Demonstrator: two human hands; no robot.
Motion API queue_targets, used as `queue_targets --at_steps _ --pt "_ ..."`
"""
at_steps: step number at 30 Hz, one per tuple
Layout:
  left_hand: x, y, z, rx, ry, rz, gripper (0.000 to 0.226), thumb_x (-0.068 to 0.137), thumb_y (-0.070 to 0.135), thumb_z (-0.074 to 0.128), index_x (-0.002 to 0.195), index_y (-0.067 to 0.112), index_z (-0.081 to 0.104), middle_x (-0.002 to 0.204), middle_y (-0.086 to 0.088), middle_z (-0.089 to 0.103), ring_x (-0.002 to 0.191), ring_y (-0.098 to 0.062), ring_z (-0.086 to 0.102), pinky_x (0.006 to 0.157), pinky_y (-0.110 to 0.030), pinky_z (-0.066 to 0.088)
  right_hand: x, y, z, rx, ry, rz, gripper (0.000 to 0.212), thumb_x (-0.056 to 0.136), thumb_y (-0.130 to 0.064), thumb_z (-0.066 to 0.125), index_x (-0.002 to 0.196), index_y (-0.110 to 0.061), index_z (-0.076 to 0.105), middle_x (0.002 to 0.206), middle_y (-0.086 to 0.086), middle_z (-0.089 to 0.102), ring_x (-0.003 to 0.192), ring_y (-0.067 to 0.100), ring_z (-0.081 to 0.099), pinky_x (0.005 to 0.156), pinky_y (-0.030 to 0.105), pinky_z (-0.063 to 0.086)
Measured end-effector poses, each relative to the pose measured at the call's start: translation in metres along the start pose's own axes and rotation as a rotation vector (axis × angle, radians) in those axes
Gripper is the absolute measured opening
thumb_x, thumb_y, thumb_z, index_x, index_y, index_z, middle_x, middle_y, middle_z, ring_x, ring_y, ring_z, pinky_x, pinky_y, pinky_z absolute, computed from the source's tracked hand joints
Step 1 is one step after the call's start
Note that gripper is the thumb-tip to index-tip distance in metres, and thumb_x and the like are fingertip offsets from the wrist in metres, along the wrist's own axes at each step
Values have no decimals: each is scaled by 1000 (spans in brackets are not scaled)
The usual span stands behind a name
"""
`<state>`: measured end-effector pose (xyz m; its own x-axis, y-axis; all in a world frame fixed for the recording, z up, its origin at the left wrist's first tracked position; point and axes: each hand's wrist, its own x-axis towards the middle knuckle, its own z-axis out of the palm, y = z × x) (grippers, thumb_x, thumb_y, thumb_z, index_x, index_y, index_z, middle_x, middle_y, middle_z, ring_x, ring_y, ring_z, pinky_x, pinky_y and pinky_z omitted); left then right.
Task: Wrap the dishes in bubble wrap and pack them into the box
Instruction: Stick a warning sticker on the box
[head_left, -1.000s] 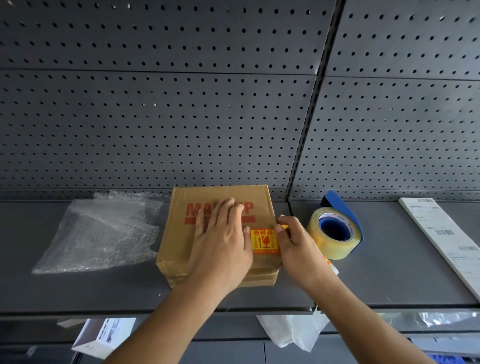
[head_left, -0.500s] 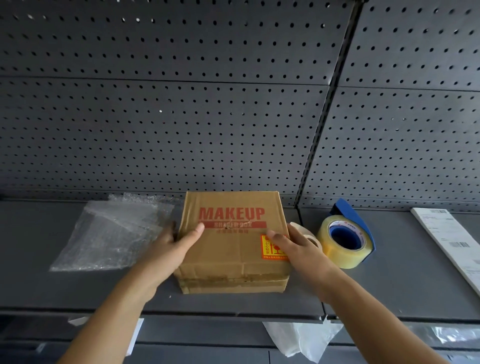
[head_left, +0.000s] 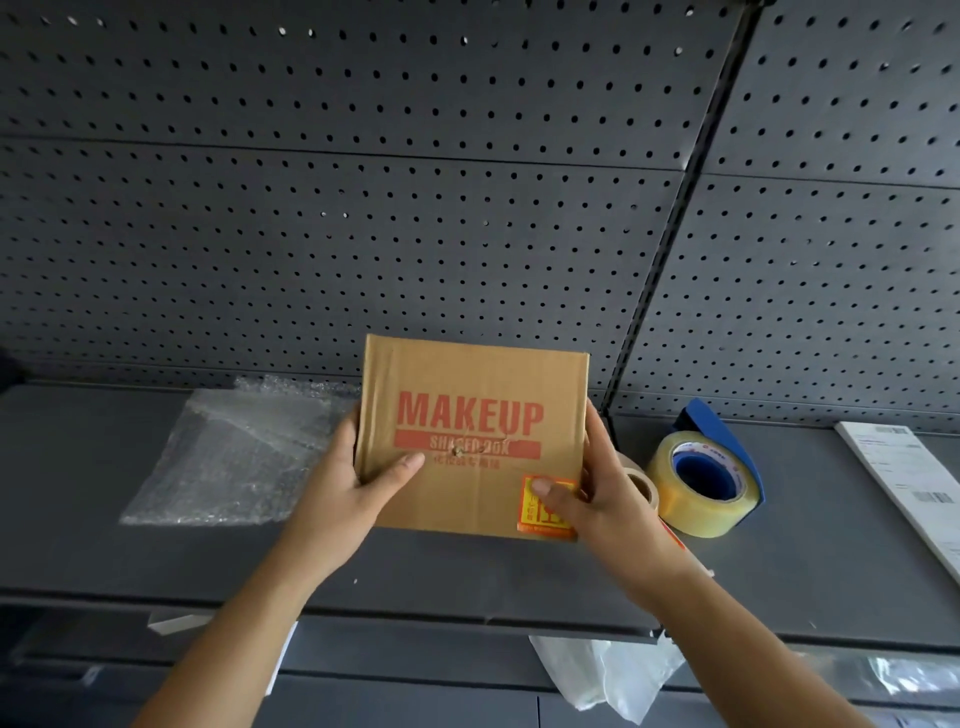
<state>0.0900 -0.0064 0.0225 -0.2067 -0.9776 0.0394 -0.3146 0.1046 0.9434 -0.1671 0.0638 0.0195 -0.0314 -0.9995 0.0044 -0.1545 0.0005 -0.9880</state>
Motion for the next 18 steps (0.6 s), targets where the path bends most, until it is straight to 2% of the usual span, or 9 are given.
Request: queue_targets --at_steps 3,5,9,12,14,16,18 --pt "-2 -16 1 46 -14 22 65 85 34 76 141 32 42 118 28 66 109 7 65 88 -9 49 1 15 3 -85 61 -17 108 91 -5 72 157 -49 0 146 -13 49 136 8 49 108 43 49" --pt "-4 -25 4 60 0 36 70 82 35 77 142 31 41 119 29 65 110 7 64 90 -11 48 0 24 5 -110 89 -27 116 87 -2 75 155 -53 -3 150 -14 42 140 8 43 111 46 46" --pt "-10 -41 12 60 40 35 72 82 31 81 142 31 41 118 27 66 109 7 64 84 -4 47 -6 37 11 -119 130 -26 120 84 2 76 155 -53 -3 154 -23 33 145 2 33 115 47 41" --pt "-17 -55 16 119 80 17 70 76 40 82 134 27 45 111 27 68 103 9 65 86 -14 52 -12 49 18 -141 141 -10 115 82 0 78 158 -44 3 158 -14 31 148 8 30 116 48 40" --pt "-18 -62 18 135 114 4 62 77 40 82 128 28 49 109 22 71 101 7 66 89 -26 55 -17 53 18 -116 129 -30 107 83 6 73 159 -34 9 155 -9 38 145 10 36 113 39 44" --pt "-23 -63 22 106 140 12 53 81 35 81 125 32 51 110 21 71 102 7 66 91 -29 56 -23 52 11 -57 118 -109 93 84 13 61 157 -24 17 149 -7 46 141 13 44 109 31 46" --pt "-34 -62 30 37 233 37 55 89 25 75 135 32 47 124 19 66 113 12 60 101 -30 52 -25 48 -2 92 168 -121 77 83 13 50 150 -24 35 146 -3 51 137 20 50 109 38 47"
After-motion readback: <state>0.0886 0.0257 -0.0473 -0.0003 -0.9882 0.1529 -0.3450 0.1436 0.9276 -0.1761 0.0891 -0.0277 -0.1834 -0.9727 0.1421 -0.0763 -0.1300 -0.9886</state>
